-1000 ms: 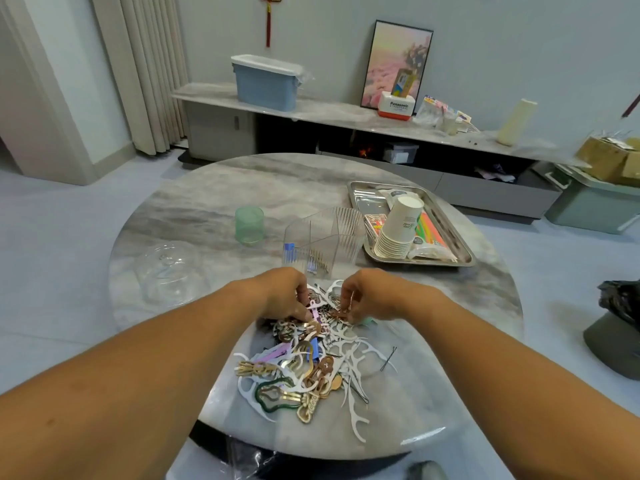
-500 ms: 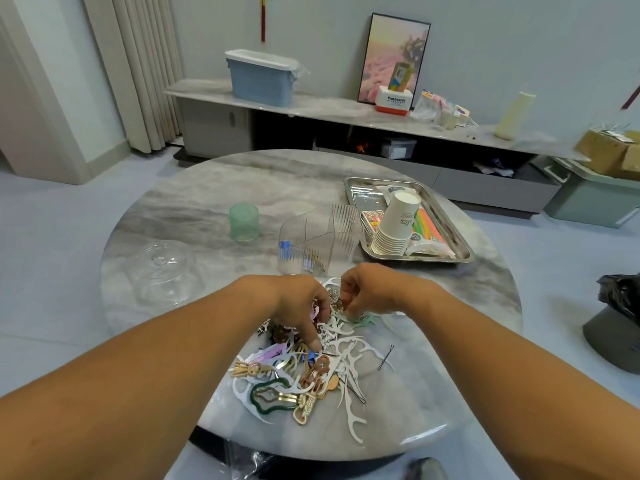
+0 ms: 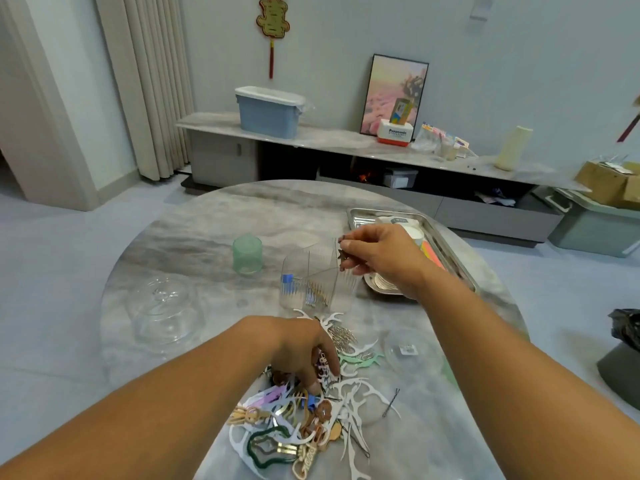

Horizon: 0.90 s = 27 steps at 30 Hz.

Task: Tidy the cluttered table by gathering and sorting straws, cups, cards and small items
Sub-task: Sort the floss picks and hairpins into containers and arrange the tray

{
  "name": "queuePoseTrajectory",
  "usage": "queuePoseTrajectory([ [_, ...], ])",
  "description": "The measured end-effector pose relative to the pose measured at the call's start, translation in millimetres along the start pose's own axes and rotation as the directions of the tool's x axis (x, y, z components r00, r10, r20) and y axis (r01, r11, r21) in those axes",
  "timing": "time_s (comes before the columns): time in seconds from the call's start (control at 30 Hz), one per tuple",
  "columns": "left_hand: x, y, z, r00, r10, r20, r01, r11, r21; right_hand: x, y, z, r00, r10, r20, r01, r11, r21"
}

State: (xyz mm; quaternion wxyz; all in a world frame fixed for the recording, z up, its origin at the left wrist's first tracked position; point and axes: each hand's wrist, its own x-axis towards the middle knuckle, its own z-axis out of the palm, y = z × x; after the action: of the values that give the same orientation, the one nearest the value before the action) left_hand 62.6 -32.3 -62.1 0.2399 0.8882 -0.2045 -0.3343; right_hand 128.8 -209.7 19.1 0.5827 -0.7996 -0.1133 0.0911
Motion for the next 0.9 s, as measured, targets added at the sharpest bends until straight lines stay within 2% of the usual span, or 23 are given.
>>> queuePoseTrajectory([
  [0.07,1,0,-1,1.000,0.000,0.002,0.000,1.000,0.019,9,-4,11,0.994,-0.020,-0.110,0.032,0.994,0.104],
  [0.1,2,0,-2,1.000,0.001,0.005,-0.002,0.999,0.036,15,-3,16,0.988,-0.031,-0.153,0.045,0.995,0.094],
  [0.2,3,-1,-6,1.000,0.000,0.022,-0.002,0.995,0.099,28,8,31,0.966,-0.095,-0.242,0.056,0.985,-0.162],
  [0.3,2,-1,-7,0.999,-0.001,0.034,-0.003,0.991,0.133,30,22,42,0.963,-0.127,-0.238,0.014,0.905,-0.426],
  [0.47,0,5,-4,1.000,0.003,0.027,-0.006,0.992,0.125,20,17,42,0.933,-0.229,-0.276,0.046,0.839,-0.542],
  [0.57,1,11,0,0.999,0.030,0.010,-0.032,0.983,0.183,12,7,36,0.960,-0.216,-0.180,0.090,0.843,-0.530],
  [0.7,2,19,5,0.998,0.063,-0.025,-0.053,0.958,0.282,-3,3,34,0.993,-0.085,0.082,0.118,0.800,-0.589],
  [0.8,3,22,7,0.989,0.134,-0.056,-0.101,0.912,0.397,-11,5,32,0.966,0.098,0.241,0.081,0.767,-0.636],
  [0.9,1,22,7,0.983,0.169,-0.065,-0.128,0.902,0.413,-17,10,25,0.922,0.249,0.295,0.039,0.701,-0.712],
])
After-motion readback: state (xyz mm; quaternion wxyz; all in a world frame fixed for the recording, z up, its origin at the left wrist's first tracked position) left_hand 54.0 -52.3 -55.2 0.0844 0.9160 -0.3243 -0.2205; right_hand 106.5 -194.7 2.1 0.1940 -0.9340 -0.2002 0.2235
